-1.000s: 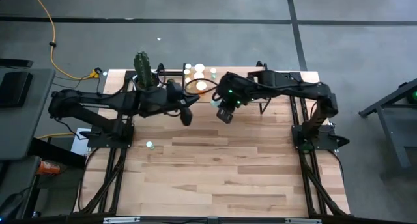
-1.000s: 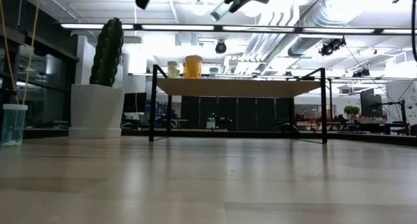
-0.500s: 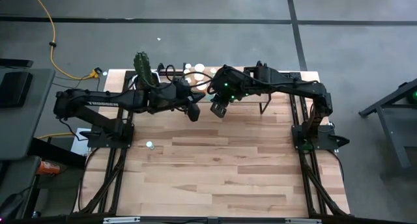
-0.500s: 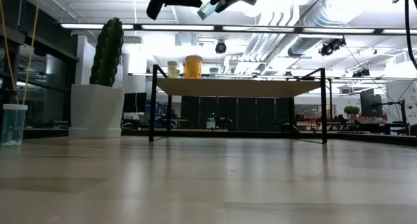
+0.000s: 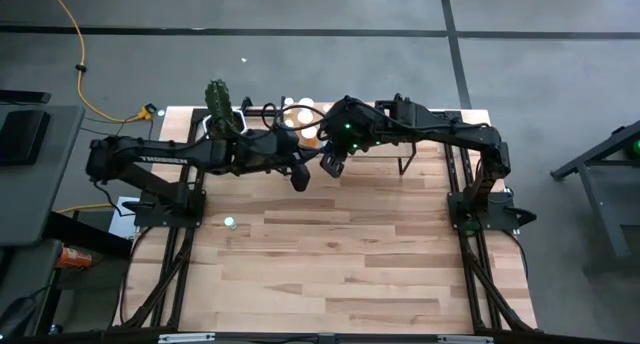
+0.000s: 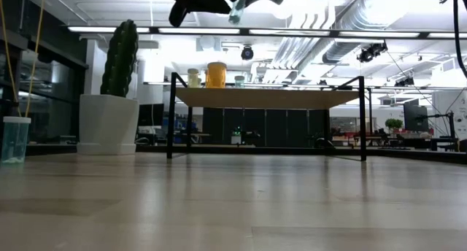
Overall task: Pick and place medicine bottles onto shelf by color
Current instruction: Align the bottom blue pill bottle with the other blue pill bottle on the shelf
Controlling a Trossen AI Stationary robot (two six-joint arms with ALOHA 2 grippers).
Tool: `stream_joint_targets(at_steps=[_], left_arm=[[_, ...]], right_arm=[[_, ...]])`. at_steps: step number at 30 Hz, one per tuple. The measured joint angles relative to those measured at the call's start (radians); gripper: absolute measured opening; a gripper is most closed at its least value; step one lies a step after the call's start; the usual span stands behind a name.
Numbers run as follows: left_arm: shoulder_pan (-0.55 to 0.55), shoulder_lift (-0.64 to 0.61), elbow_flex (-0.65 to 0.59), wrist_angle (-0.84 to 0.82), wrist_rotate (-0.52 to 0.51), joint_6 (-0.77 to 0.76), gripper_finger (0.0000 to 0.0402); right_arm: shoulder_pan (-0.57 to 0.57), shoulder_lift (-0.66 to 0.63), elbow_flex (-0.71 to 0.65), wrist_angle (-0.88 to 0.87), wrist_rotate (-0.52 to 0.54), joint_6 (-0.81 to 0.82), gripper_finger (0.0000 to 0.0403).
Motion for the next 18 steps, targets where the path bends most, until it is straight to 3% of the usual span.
stream_joint_targets(at_steps=[10,12,18], left_arm=[[0.000,0.004,0.000,-0.006,0.074,0.009,0.0000],[0.000,-0.011,-0.001,-0.045,0.123,0.030,0.0000],[0.000,-0.146,-0.001,-0.171,0.118,0.030,0.0000]], right_arm=[[-0.030,0.000,0.000,0.021,0.007,0.000,0.0105],[-0.044,0.000,0.000,0.009,0.045,-0.012,0.0105],[-0.111,-0.001,-0.095,0.014,0.153,-0.059,0.0105]])
